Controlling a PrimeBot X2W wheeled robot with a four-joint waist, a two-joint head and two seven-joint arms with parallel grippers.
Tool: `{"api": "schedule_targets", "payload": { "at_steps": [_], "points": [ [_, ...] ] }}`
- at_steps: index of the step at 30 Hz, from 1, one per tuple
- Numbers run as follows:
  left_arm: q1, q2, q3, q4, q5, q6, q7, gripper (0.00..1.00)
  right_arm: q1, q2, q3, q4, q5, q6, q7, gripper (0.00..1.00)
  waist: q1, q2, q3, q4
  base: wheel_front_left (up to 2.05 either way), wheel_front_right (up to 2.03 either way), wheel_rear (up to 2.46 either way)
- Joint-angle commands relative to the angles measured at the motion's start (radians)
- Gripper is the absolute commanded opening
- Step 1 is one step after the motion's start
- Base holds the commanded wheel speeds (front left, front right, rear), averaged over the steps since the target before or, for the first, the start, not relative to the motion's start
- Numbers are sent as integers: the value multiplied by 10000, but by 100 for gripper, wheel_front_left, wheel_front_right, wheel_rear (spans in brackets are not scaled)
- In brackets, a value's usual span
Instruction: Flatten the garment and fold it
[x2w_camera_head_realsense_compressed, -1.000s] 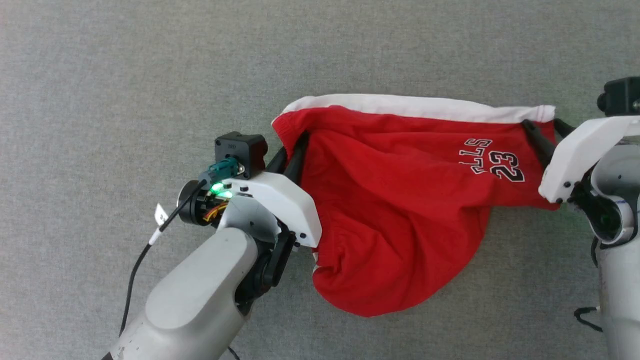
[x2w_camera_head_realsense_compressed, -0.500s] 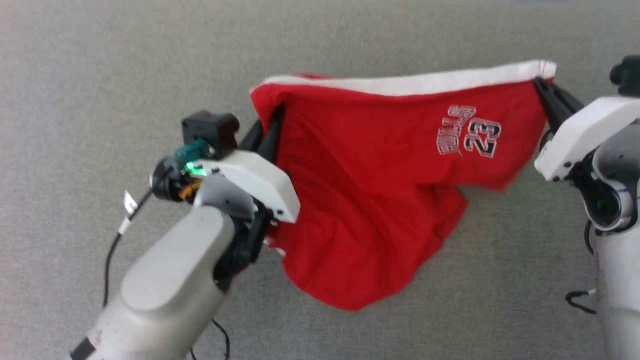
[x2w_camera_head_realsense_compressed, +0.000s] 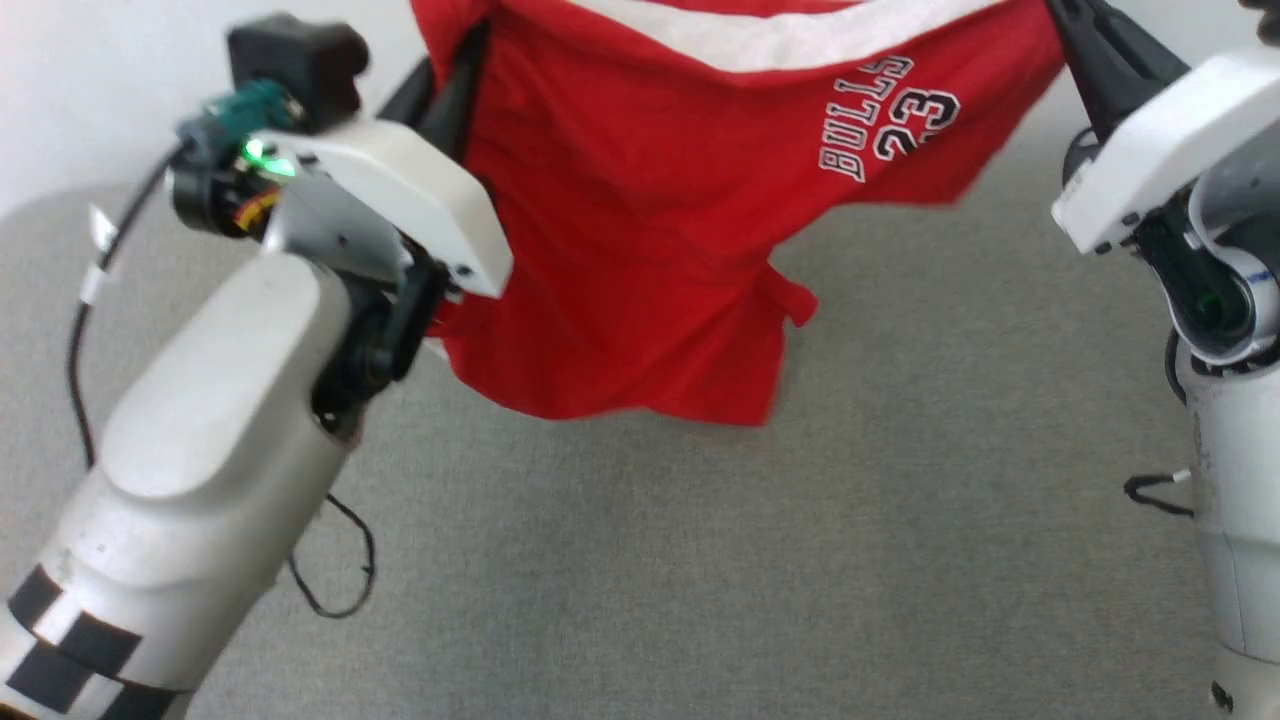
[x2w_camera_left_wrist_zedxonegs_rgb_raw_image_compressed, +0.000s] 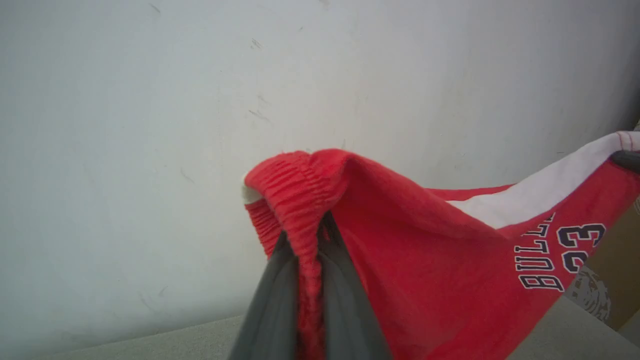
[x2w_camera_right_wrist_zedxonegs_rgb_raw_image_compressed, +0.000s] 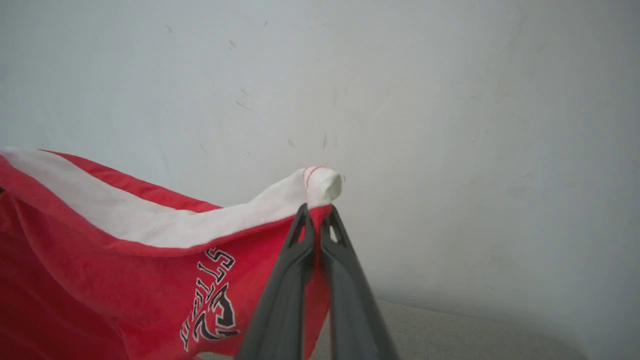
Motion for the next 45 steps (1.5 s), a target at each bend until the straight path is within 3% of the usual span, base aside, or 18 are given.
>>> {"api": "schedule_targets", "payload": {
  "at_steps": [1, 10, 15, 21, 26, 31, 40, 45],
  "points": [
    [-236, 114, 99, 44, -124, -58, 105, 0, -242, 18, 108, -71, -69, -9, 70, 0, 2, -2, -964, -477, 0, 0, 0],
    [-795, 451, -4, -441, -550, -244, 1507, 0, -638, 29, 165, -746, 304, -9, 1432, 0, 2, -2, -1082, -606, 0, 0, 0],
    [-1315, 405, 102, -624, -739, -34, 2128, 0, -1131, -135, 203, -984, 348, -9, 2034, 0, 2, -2, -67, -699, 0, 0, 0],
    [-2862, 141, 294, 26, -278, -12, 1927, 0, -2660, -170, 310, -323, 206, -9, 2177, 0, 2, -2, 1746, -902, 0, 0, 0],
    [-4786, -121, 264, 969, 599, -133, 1437, 0, -4396, -267, 422, 616, -214, -9, 1611, 0, 2, -2, 3348, -1100, 0, 0, 0],
    [-6357, -667, 515, 1846, 1047, -437, 138, 0, -5940, -445, 573, 1717, -710, -9, 540, 0, 2, -2, 4574, -1222, 0, 0, 0],
    [-7666, -1371, 567, 3045, 1413, -1449, -2249, 0, -7282, -823, 835, 3049, -908, -9, -1159, 0, 2, -2, 6226, -1284, 0, 0, 0],
    [-7436, -1443, 285, 3392, 1581, -2326, -3011, 0, -7161, -1045, 1242, 3382, -656, -9, -1859, 0, 2, -2, 6788, -1182, 0, 0, 0]
  ]
}}
